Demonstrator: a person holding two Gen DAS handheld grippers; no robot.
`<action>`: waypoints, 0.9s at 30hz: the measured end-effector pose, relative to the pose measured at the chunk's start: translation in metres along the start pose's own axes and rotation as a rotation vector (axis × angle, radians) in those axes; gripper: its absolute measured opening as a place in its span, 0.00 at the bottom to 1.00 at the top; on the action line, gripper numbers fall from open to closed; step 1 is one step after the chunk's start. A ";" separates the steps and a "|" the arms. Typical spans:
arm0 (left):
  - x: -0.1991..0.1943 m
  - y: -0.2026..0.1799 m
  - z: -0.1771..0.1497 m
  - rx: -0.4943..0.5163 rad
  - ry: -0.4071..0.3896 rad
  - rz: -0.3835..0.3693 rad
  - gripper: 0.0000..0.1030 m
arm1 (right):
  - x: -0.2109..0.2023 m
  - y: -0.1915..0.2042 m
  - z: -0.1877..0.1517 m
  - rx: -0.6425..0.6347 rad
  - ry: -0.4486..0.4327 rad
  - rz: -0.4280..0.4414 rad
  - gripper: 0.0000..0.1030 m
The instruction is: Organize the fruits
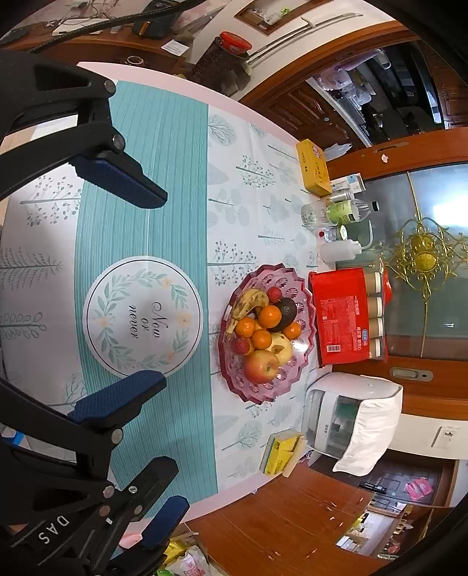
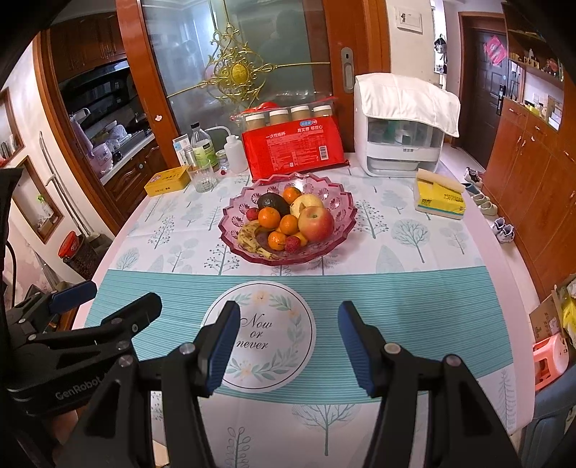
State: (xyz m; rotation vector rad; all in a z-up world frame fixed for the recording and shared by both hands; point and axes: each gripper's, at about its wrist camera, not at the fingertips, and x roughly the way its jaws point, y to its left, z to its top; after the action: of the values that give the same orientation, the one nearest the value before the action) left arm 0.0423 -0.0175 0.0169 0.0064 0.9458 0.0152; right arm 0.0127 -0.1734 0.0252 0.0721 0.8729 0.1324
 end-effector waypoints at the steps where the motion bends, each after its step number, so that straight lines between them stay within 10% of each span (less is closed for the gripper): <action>1: 0.000 0.001 -0.002 -0.002 0.001 0.001 0.88 | 0.000 0.000 0.001 -0.001 0.001 0.002 0.56; 27: 0.007 -0.004 -0.008 -0.016 0.041 0.039 0.88 | 0.017 -0.010 0.000 -0.009 0.036 0.046 0.56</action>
State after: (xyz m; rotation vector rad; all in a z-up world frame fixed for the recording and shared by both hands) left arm 0.0395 -0.0218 0.0064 0.0096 0.9865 0.0595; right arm 0.0242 -0.1810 0.0110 0.0816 0.9072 0.1815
